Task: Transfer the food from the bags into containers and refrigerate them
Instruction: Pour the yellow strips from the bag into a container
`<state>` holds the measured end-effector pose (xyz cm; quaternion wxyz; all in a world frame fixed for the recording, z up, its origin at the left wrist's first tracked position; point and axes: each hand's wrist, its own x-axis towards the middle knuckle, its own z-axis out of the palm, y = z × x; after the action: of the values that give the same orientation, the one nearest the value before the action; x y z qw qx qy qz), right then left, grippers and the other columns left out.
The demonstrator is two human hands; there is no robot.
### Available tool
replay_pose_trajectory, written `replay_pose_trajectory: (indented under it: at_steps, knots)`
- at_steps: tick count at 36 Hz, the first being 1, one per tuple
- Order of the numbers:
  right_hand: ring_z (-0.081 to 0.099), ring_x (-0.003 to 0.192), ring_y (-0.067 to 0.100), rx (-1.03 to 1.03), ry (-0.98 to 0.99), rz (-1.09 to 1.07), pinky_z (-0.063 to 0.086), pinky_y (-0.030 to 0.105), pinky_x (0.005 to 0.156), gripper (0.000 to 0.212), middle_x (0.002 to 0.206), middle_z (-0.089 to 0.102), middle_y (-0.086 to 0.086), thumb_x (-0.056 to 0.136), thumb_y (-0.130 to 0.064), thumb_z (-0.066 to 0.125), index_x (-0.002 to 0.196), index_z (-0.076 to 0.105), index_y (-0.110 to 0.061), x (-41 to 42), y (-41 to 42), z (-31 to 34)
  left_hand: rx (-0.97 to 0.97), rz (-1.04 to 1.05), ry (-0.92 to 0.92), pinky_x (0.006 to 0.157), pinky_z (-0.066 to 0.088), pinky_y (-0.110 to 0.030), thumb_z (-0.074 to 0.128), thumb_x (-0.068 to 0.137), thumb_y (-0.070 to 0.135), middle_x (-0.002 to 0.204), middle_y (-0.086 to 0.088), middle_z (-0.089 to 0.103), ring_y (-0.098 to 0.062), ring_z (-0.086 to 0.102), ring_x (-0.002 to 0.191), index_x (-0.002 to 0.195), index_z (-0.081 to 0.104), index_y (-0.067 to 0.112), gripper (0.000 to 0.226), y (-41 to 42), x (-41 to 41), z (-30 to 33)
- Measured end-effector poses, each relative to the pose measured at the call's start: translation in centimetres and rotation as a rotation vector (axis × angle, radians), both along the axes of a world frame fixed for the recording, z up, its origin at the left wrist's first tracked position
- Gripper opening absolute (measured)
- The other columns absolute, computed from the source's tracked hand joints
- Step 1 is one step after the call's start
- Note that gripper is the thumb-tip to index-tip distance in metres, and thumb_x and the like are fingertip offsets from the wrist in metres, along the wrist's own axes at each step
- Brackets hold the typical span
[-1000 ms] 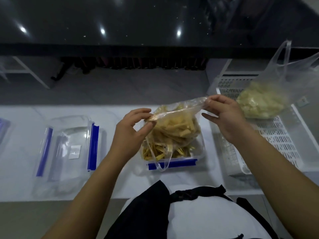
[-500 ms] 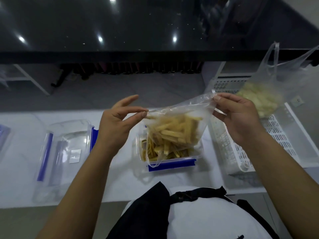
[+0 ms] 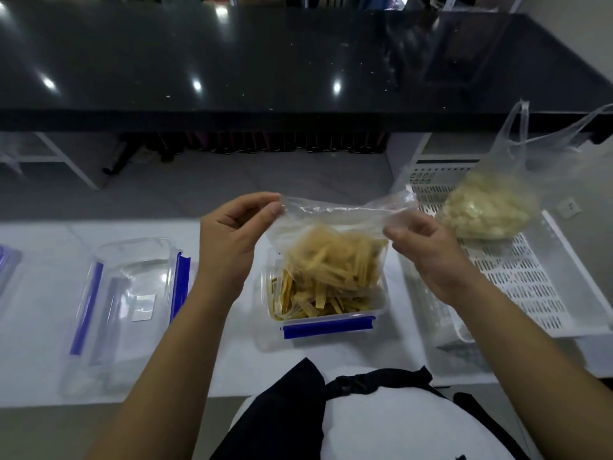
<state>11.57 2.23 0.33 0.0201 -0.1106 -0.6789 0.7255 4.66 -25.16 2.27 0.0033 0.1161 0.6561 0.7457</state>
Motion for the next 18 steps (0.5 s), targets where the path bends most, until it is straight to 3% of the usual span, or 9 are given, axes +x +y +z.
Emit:
replay_pose_trajectory:
  at_steps: [3, 6, 9, 12, 14, 16, 18]
  knots:
    - [0.071, 0.105, 0.017, 0.019, 0.009, -0.050, 0.053, 0.023, 0.087, 0.041, 0.108, 0.077, 0.003, 0.076, -0.016, 0.077, 0.115, 0.071, -0.011, -0.2, 0.1, -1.7, -0.063, -0.141, -0.023, 0.087, 0.055, -0.020, 0.082, 0.080, 0.033, 0.122, 0.007, 0.070, -0.012, 0.067, 0.113, 0.134, 0.062, 0.030, 0.058, -0.5, 0.2, -1.5]
    - [0.071, 0.105, 0.020, 0.039, -0.029, -0.086, 0.053, 0.030, 0.091, 0.029, 0.108, 0.077, 0.007, 0.083, -0.011, 0.074, 0.112, 0.073, -0.011, -0.4, 0.2, -2.7, -0.162, -0.250, -0.099, 0.091, 0.056, -0.028, 0.087, 0.067, 0.051, 0.132, 0.016, 0.063, -0.009, 0.061, 0.122, 0.139, 0.050, 0.048, 0.081, -0.8, 0.9, -3.6]
    - [0.070, 0.098, 0.019, 0.128, -0.070, -0.172, 0.053, 0.044, 0.097, 0.012, 0.100, 0.077, 0.006, 0.086, -0.014, 0.075, 0.097, 0.078, -0.013, -0.5, 0.3, -3.5, -0.248, -0.213, -0.156, 0.095, 0.054, -0.031, 0.083, 0.075, 0.050, 0.126, 0.017, 0.067, -0.006, 0.061, 0.122, 0.124, 0.060, 0.054, 0.055, -0.1, 1.6, -5.4]
    - [0.068, 0.105, 0.038, 0.150, -0.074, -0.212, 0.051, 0.053, 0.101, 0.010, 0.101, 0.076, 0.015, 0.088, -0.010, 0.072, 0.095, 0.078, -0.013, -0.6, -0.2, -3.5, -0.275, -0.146, -0.161, 0.089, 0.058, -0.030, 0.076, 0.086, 0.030, 0.111, 0.008, 0.075, -0.011, 0.068, 0.108, 0.098, 0.079, 0.038, 0.015, 0.8, 1.2, -5.9]
    - [0.071, 0.098, 0.036, 0.136, -0.045, -0.230, 0.056, 0.049, 0.096, 0.011, 0.096, 0.076, 0.015, 0.090, -0.008, 0.070, 0.092, 0.078, -0.015, -0.7, -0.5, -3.0, -0.229, -0.153, -0.167, 0.083, 0.060, -0.030, 0.075, 0.083, 0.030, 0.098, 0.003, 0.077, -0.012, 0.072, 0.095, 0.085, 0.082, 0.030, 0.006, 1.1, 0.9, -5.2]
    - [0.076, 0.087, 0.028, 0.101, 0.015, -0.242, 0.060, 0.039, 0.088, 0.009, 0.092, 0.078, 0.008, 0.090, -0.011, 0.070, 0.089, 0.078, -0.016, -0.7, -0.5, -2.4, -0.159, -0.155, -0.119, 0.076, 0.056, -0.020, 0.074, 0.081, 0.035, 0.088, 0.003, 0.077, -0.009, 0.072, 0.086, 0.080, 0.081, 0.028, 0.009, 1.0, 0.6, -4.1]
    - [0.076, 0.084, 0.029, 0.081, 0.061, -0.242, 0.061, 0.034, 0.084, 0.006, 0.094, 0.078, 0.007, 0.087, -0.016, 0.073, 0.086, 0.078, -0.016, -0.7, -0.3, -1.9, -0.080, -0.131, -0.097, 0.076, 0.054, -0.016, 0.074, 0.083, 0.033, 0.088, 0.002, 0.077, -0.009, 0.072, 0.088, 0.079, 0.081, 0.025, 0.011, 0.7, 0.3, -3.4]
